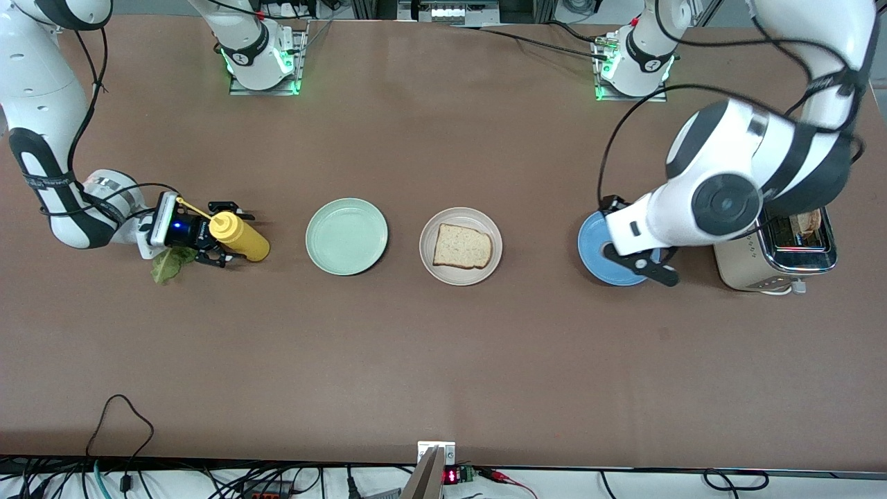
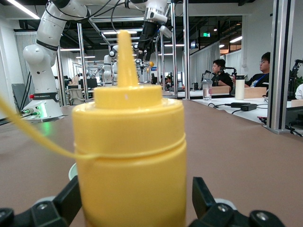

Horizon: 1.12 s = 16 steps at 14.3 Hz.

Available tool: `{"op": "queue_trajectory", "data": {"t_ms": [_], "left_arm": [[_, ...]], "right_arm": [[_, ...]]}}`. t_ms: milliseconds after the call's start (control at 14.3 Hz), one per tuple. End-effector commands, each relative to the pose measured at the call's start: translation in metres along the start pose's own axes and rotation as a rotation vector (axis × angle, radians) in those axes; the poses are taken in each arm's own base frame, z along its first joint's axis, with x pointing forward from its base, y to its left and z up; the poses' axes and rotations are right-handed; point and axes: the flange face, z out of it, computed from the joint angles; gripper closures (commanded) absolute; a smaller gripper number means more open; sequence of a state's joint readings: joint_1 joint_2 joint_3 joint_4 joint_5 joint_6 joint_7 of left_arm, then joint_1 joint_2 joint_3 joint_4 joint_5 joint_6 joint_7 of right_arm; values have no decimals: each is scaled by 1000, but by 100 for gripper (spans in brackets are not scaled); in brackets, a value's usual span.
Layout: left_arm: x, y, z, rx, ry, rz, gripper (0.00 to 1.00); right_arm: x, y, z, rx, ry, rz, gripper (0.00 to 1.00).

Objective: Make sandwich in beige plate with both arms
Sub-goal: 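Grasp the yellow bottle with the right gripper while the left gripper withdraws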

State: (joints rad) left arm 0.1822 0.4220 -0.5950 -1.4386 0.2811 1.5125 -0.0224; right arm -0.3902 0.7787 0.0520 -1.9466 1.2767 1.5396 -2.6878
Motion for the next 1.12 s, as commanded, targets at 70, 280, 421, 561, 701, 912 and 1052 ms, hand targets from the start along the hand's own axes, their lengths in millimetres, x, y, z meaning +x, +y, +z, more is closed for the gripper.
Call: {"op": "queue_trajectory", "data": {"t_ms": [70, 280, 421, 561, 701, 912, 1052], "left_arm": [[-25, -38, -84, 85, 108, -112, 0], [-41, -88, -107, 52, 165, -254, 0], [-41, -91, -106, 24, 166, -337, 0], [-45, -96, -107, -14, 164, -431, 0], [-57, -110, -111, -54, 165, -465, 0], [-77, -101, -115, -74, 170, -493, 0], [-97, -100, -110, -91, 207, -540, 0]], "right_arm": [[1, 3, 14, -3, 3, -26, 56], [5, 8, 12, -13, -21, -36, 73], [15, 18, 17, -5, -47, -35, 77], [29, 29, 25, 1, -77, -3, 77], [62, 43, 37, -2, -139, 13, 77], [120, 61, 66, -19, -264, 41, 77], [147, 68, 87, -36, -344, 50, 77]]}}
